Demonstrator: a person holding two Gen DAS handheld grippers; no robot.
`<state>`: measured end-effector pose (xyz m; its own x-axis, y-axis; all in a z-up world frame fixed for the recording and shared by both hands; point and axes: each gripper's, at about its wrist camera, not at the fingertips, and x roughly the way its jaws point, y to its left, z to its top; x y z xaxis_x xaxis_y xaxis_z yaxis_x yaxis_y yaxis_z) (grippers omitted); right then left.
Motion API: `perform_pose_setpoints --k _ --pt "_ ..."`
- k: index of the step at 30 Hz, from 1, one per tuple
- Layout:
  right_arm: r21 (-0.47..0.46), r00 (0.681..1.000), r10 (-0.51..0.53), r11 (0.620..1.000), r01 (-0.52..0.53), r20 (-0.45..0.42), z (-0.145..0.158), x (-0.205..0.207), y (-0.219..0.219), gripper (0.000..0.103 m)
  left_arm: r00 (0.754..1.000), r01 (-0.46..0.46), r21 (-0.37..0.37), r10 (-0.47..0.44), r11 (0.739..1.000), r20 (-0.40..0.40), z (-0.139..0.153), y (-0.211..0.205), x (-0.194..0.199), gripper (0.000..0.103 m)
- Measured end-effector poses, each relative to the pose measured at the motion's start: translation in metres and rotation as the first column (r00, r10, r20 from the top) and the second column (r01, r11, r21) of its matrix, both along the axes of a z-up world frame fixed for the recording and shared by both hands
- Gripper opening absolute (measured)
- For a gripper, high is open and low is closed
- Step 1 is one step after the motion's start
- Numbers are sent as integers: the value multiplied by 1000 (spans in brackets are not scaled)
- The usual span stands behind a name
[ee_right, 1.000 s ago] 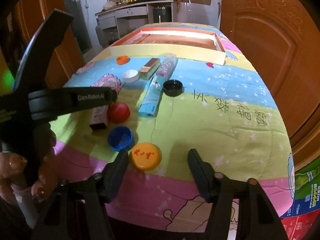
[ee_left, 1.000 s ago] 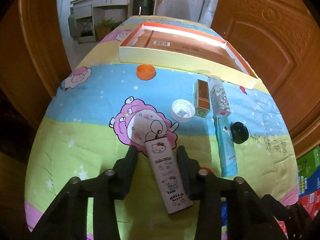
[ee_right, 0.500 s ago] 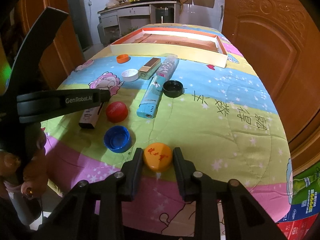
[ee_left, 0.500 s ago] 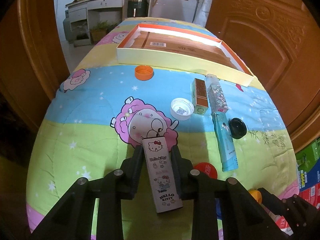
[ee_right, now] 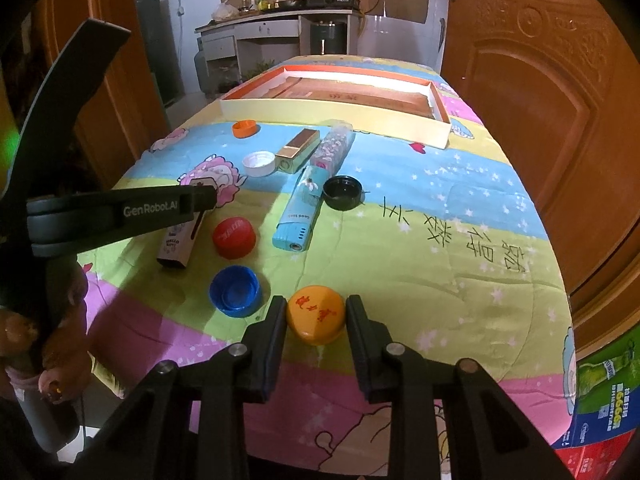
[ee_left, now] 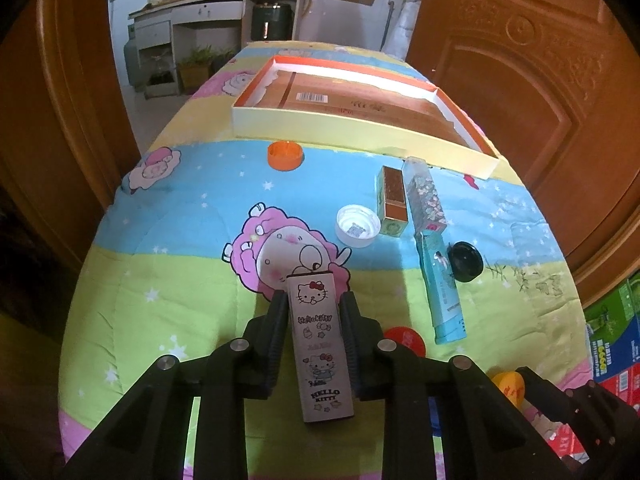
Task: Organize rigid objects
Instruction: 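Carry the Hello Kitty box and orange ball toward the cardboard box lid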
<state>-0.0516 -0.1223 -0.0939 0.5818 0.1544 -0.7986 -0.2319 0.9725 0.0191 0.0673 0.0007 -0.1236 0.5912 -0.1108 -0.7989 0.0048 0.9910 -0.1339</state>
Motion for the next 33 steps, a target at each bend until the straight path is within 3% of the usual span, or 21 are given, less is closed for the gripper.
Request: perform_pose_setpoints --k 33 --pt "-45 984 -34 998 43 176 46 47 -19 30 992 -2 4 2 1000 123 53 4 25 26"
